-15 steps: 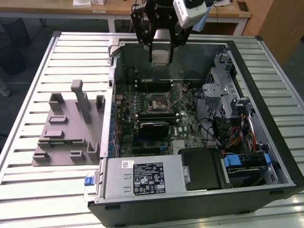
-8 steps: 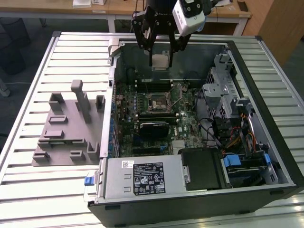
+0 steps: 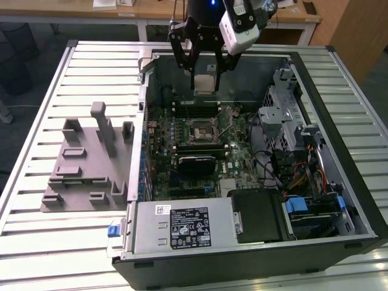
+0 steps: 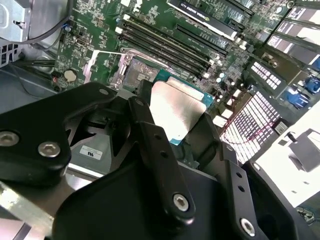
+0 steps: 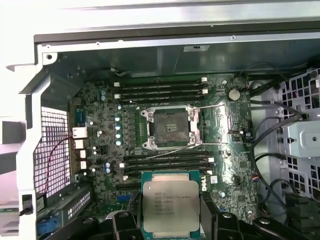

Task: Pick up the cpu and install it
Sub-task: 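Pick up the cpu and move it towards the insertion slot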

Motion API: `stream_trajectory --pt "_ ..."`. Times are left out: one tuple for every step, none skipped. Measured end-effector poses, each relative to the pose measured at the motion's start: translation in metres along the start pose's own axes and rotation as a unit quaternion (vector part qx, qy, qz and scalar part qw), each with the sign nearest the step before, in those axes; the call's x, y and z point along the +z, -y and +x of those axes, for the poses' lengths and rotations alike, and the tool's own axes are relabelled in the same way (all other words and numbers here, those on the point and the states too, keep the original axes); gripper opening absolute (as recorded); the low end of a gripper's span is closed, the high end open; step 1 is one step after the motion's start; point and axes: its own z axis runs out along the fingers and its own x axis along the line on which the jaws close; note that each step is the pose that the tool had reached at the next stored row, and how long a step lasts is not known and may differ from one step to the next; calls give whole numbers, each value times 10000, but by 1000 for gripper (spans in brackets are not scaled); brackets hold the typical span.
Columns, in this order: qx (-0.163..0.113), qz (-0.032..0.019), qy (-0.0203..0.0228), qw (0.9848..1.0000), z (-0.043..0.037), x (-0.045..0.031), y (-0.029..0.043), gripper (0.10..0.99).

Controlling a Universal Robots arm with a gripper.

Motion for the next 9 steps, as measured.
stream_trajectory --pt "0 -1 0 10000 -1 15 -3 545" --pt "0 0 0 10000 -2 29 -5 545" --pt "0 0 0 10000 -3 44 -8 545" --pt "0 -1 0 10000 -3 59 -9 545" --pt "0 -1 0 10000 -4 74 -11 545" --pt "0 0 0 10000 -6 103 -18 545" --pt "0 -1 1 10000 -7 128 -28 545" --pt "0 -1 0 10000 -7 139 -33 545" --pt "0 0 0 10000 -6 162 -44 545"
